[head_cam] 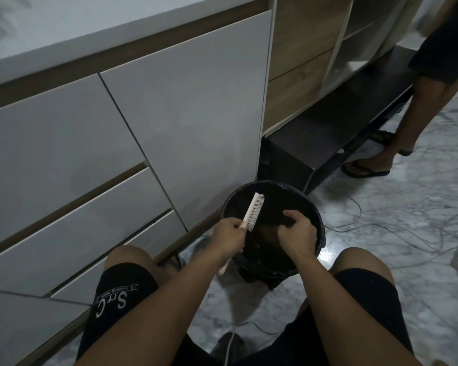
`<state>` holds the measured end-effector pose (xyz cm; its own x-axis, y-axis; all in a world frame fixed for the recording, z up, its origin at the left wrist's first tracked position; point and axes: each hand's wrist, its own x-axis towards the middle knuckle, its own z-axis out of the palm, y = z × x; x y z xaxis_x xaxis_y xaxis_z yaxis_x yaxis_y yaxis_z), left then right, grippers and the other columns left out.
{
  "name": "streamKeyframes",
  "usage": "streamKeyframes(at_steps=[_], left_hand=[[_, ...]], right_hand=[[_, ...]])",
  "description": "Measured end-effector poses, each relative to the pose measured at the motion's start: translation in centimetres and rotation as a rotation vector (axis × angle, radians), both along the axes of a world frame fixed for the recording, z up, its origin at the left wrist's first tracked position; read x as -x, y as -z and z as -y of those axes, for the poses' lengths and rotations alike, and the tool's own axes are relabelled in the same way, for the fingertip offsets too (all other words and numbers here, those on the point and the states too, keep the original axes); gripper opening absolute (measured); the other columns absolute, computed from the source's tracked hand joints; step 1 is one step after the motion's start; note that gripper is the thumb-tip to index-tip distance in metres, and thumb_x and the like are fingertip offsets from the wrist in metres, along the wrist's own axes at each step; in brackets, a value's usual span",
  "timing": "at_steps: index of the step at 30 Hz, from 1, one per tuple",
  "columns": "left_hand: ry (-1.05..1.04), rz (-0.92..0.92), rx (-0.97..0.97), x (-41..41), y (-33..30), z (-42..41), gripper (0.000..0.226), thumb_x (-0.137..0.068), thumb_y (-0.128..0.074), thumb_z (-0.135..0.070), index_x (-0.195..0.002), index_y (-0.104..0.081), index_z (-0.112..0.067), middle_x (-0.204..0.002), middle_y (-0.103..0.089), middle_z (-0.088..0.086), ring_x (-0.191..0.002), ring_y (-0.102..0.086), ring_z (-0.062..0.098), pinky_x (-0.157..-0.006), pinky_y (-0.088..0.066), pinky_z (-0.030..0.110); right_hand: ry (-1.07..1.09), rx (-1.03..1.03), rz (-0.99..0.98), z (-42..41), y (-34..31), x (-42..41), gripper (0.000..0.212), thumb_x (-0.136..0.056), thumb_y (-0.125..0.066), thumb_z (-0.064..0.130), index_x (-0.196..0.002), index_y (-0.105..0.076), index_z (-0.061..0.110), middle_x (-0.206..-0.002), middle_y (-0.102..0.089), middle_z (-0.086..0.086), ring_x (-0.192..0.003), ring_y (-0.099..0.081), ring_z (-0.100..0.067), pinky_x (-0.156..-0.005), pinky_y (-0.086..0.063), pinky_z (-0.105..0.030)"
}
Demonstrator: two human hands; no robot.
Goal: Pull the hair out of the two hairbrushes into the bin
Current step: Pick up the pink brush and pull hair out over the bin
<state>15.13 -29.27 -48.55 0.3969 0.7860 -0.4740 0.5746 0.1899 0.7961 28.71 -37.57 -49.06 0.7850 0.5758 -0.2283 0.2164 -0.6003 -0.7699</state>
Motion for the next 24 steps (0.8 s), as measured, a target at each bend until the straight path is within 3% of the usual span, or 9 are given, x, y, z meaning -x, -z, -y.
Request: streamKeyframes(at_steps=[3,6,10,16,20,24], left_hand=[[0.022,0.003,0.014,-0.1,-0.1,0.3,0.022,-0.092,-0.046,-0.004,-0.097,-0.067,-0.01,-0.072,-0.058,0.004,-0.051,-0.055,0.016,-0.061,-0.053,0.036],[0.047,-0.006,0.012,-0.3,-0.2,0.5,0.026,-0.095,-0.048,-0.008,-0.114,-0.066,-0.007,-0.085,-0.063,0.008,-0.054,-0.057,0.014,-0.054,-0.052,0.03],[0.062,0.032,0.004,-0.3,-0.2,0.6,0.026,-0.096,-0.052,-0.011,-0.116,-0.068,-0.006,-0.077,-0.064,0.002,-0.057,-0.058,0.013,-0.051,-0.052,0.025],[0.094,0.072,0.023,0.1,0.2,0.6,0.029,-0.092,-0.06,-0.009,-0.12,-0.068,-0.008,-0.088,-0.071,0.009,-0.06,-0.063,0.015,-0.068,-0.062,0.041],[0.081,0.09,0.04,0.1,-0.1,0.6,0.03,-0.092,-0.06,-0.007,-0.122,-0.067,-0.005,-0.081,-0.068,0.009,-0.057,-0.062,0.015,-0.064,-0.061,0.038],[0.085,0.072,0.045,0.3,0.0,0.4,0.032,-0.093,-0.06,-0.008,-0.124,-0.064,-0.005,-0.091,-0.068,0.009,-0.061,-0.063,0.016,-0.068,-0.063,0.04]], right_hand=[[-0.012,-0.003,0.028,0.2,-0.2,0.0,0.042,-0.087,-0.062,0.006,-0.128,-0.063,0.014,-0.12,-0.068,-0.009,-0.109,-0.064,-0.025,-0.093,-0.045,-0.029],[-0.093,-0.114,-0.079,-0.1,-0.4,0.2,0.03,-0.087,-0.07,0.015,-0.118,-0.068,0.014,-0.11,-0.072,-0.002,-0.095,-0.069,-0.014,-0.09,-0.052,-0.028],[-0.132,-0.222,-0.346,-0.4,-0.4,1.2,0.028,-0.082,-0.077,0.021,-0.107,-0.07,0.012,-0.091,-0.076,-0.002,-0.075,-0.075,-0.017,-0.073,-0.062,-0.034],[-0.114,-0.235,-0.369,-0.3,0.1,1.1,0.021,-0.077,-0.081,0.012,-0.096,-0.075,0.007,-0.087,-0.077,-0.006,-0.078,-0.075,-0.018,-0.07,-0.061,-0.028],[-0.093,-0.249,-0.374,-0.4,-0.1,1.1,0.008,-0.08,-0.077,0.005,-0.088,-0.076,0.007,-0.081,-0.076,-0.006,-0.075,-0.075,-0.017,-0.065,-0.058,-0.02],[0.013,-0.251,-0.353,-0.6,0.1,1.0,0.005,-0.086,-0.071,0.005,-0.088,-0.073,0.009,-0.082,-0.074,-0.005,-0.073,-0.074,-0.015,-0.072,-0.061,-0.027]])
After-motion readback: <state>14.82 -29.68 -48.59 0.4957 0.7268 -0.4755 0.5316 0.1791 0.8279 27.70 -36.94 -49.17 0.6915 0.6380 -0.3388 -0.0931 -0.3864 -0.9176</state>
